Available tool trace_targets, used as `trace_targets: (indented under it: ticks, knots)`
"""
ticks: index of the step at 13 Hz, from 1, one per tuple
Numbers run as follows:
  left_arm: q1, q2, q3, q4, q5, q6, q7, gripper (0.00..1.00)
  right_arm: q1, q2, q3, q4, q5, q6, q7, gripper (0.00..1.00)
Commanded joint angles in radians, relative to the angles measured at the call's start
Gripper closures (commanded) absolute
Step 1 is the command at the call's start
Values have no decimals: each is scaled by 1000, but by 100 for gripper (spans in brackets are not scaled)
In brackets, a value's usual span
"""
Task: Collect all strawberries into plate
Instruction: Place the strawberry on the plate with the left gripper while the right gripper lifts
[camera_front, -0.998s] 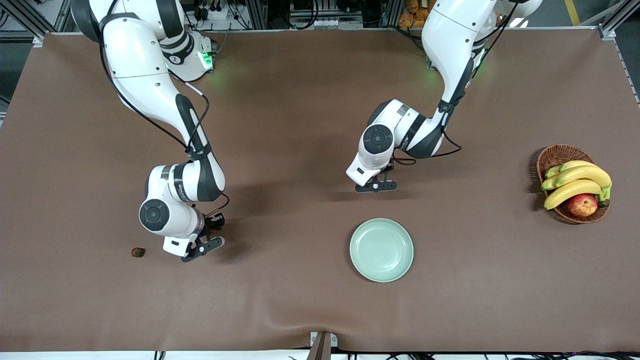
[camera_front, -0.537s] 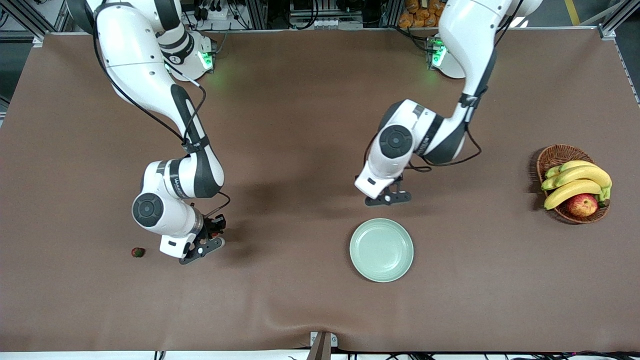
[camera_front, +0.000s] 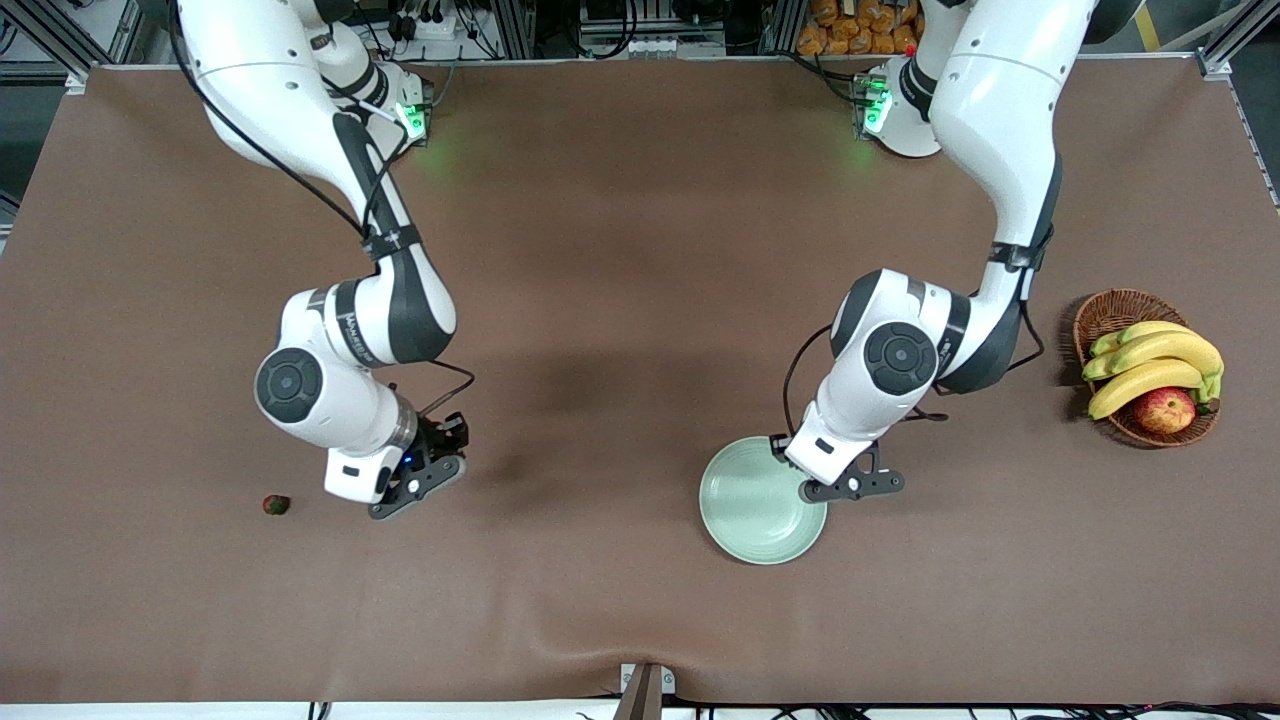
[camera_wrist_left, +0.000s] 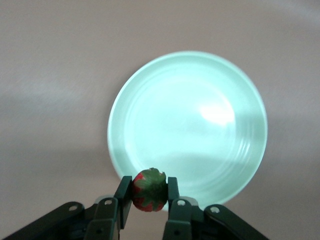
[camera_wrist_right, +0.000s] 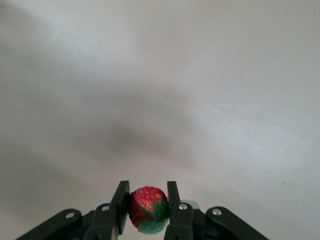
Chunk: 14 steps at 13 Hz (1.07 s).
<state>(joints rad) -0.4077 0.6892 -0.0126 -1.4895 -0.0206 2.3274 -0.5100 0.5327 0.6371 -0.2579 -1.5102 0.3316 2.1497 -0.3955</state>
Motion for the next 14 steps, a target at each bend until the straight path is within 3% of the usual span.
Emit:
trace_targets:
  ticks: [1, 2, 3, 4, 5, 10, 14]
  knots:
    - [1, 71, -7, 46, 13, 94, -4, 87, 68, -63, -3, -62, 15, -17, 73, 100]
    - [3, 82, -7, 46, 14, 124, -2, 79, 98, -72, -3, -76, 14, -20, 126, 100]
    - [6, 90, -7, 43, 11, 141, -2, 39, 131, -79, -3, -90, 14, -25, 177, 100]
    - [4, 90, -7, 43, 7, 148, -7, 7, 163, -86, -3, -103, 15, -25, 225, 100]
    - [4, 85, -7, 43, 7, 148, -16, 0, 193, -86, -3, -111, 15, -24, 277, 100]
    - [15, 38, -9, 3, 13, 127, -7, 0, 349, -73, -3, -111, 14, 30, 504, 100]
    - [35, 21, -10, 2, 13, 93, -7, 0, 427, -45, -3, -110, 14, 156, 500, 99]
